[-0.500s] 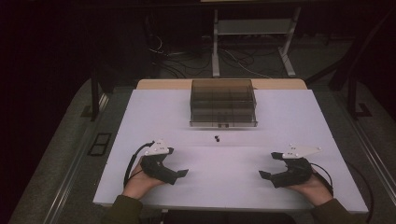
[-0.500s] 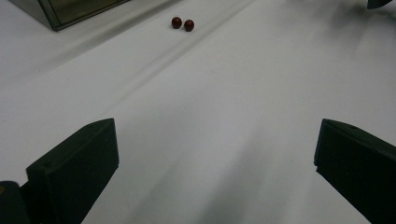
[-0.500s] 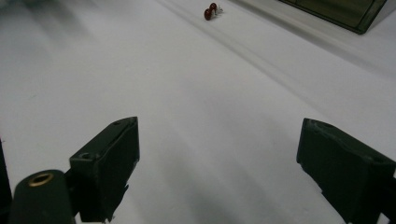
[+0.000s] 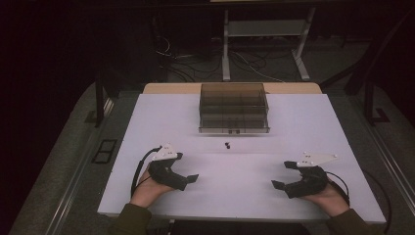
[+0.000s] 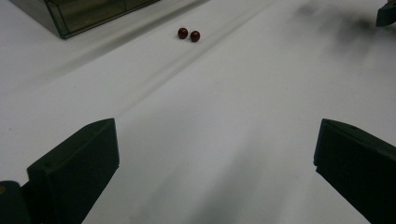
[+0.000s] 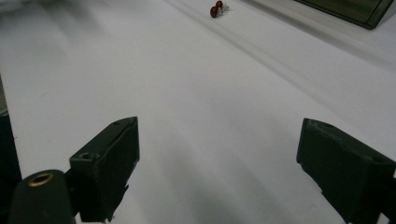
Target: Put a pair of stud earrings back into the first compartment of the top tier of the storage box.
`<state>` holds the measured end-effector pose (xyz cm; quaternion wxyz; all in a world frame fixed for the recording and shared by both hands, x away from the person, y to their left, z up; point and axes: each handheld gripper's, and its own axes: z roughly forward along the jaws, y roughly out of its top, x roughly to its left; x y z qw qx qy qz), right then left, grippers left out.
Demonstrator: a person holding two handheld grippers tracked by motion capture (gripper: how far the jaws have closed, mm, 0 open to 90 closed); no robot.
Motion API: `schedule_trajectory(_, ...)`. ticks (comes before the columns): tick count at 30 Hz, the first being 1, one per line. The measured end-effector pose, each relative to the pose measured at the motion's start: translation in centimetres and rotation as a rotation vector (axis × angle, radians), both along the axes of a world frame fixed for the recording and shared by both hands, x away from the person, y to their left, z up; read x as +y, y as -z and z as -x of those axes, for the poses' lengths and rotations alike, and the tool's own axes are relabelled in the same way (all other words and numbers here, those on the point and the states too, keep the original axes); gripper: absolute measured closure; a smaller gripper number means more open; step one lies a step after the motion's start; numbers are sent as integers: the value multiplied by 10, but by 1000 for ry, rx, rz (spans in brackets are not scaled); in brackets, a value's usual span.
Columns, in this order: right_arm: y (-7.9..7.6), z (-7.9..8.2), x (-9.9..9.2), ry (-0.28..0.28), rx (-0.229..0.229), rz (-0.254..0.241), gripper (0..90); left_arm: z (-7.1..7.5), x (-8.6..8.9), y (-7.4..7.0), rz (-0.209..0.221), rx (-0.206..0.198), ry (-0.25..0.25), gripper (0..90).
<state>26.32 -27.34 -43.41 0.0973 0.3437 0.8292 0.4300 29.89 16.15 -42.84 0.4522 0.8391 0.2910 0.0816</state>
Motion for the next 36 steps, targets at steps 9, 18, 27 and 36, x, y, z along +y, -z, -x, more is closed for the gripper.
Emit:
schedule_trajectory(9, -1, 0, -2, 0, -6, -10, 126, -4, -12, -1, 10, -3, 10, 0)
schedule_trajectory(18, -1, 0, -2, 3, -6, -14, 125, -9, -21, -2, 24, 4, 25, 0)
schedule_trajectory(27, -1, 0, -2, 5, -3, -18, 125, -13, -32, -2, 17, -1, 32, 0)
schedule_trajectory(36, -1, 0, -2, 5, -3, -14, 126, -18, -42, -3, 9, -7, 41, 0)
